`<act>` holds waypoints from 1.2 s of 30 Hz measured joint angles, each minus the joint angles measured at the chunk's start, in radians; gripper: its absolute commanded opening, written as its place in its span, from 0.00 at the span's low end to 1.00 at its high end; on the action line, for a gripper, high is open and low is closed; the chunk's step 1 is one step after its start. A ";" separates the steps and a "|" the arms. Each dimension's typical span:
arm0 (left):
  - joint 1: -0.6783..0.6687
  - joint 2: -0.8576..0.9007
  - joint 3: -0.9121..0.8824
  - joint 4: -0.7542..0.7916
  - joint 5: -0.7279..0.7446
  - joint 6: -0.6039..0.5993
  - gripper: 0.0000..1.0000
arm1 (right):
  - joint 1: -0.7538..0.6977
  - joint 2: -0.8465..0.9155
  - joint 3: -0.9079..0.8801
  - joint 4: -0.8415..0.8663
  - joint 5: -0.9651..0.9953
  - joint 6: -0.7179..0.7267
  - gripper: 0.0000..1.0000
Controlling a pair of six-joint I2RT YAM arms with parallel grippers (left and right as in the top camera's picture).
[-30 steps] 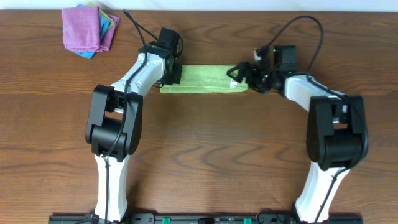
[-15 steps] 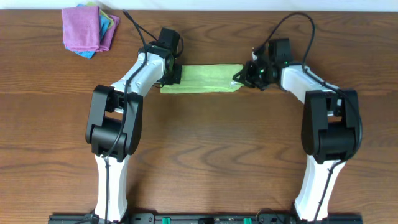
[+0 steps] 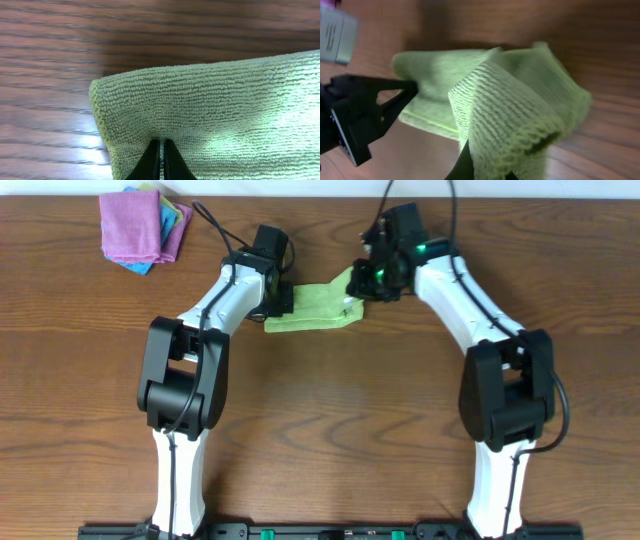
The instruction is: Fold the cloth
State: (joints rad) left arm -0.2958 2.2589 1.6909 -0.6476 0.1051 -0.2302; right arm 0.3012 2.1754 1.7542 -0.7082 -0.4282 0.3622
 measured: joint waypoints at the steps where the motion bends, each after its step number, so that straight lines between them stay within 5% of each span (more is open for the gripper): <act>1: -0.004 0.000 0.000 0.004 0.010 -0.004 0.06 | 0.011 0.000 0.000 0.001 0.003 -0.001 0.01; 11: -0.099 0.000 -0.010 0.040 0.121 -0.032 0.06 | 0.039 0.000 0.000 -0.014 0.018 -0.009 0.01; 25: -0.029 -0.014 -0.009 0.024 0.185 -0.032 0.06 | 0.039 0.000 0.000 -0.085 0.019 -0.054 0.01; 36: 0.085 -0.440 -0.009 -0.076 0.219 0.008 0.06 | 0.053 0.000 0.000 -0.075 0.056 -0.065 0.01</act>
State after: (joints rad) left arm -0.2108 1.8191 1.6821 -0.7235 0.3241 -0.2222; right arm 0.3546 2.1754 1.7542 -0.7834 -0.3721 0.2974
